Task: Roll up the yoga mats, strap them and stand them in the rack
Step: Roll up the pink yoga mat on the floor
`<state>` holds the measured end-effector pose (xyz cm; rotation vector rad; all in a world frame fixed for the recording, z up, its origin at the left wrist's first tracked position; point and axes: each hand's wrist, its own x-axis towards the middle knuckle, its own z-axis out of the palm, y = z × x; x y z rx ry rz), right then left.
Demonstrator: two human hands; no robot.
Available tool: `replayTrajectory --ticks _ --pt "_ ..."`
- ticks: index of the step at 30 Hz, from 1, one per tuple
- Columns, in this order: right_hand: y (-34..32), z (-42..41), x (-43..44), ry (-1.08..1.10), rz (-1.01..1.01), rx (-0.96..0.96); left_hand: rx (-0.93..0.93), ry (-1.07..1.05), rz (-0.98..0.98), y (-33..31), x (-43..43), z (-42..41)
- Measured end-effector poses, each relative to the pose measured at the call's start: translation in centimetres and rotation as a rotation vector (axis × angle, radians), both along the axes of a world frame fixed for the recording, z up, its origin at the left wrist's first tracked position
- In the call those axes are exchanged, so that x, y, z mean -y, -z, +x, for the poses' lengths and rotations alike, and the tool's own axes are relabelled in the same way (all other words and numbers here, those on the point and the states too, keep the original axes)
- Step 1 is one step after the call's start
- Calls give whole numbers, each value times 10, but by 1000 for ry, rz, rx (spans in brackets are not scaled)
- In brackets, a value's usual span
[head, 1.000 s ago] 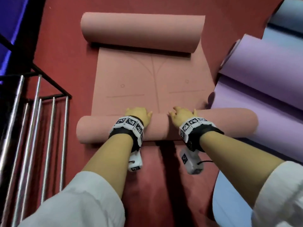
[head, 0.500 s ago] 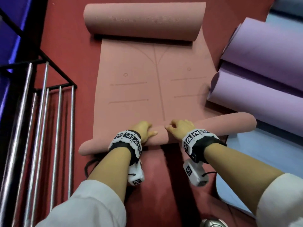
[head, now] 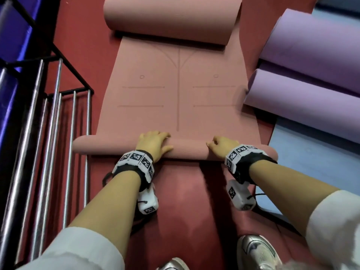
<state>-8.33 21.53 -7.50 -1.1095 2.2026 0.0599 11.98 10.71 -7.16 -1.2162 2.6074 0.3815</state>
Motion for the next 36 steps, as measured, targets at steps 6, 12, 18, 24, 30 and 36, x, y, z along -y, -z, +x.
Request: replayTrajectory --ticks 6,12,18,24,30,36 --pt "9 -4 0 52 17 83 -4 48 106 10 0 -13" --pt "22 -2 -9 -70 -178 46 -13 -11 381 28 2 -15" --pt "39 8 -5 -234 -193 64 -98 -124 510 42 -4 -11" --pt "49 9 -9 -254 -140 168 15 -10 372 54 -4 -14" --pt "61 1 7 -183 -21 272 -147 -154 551 54 -7 -15" --pt "69 -2 12 -131 -6 324 -192 240 -11 60 -14 -14"
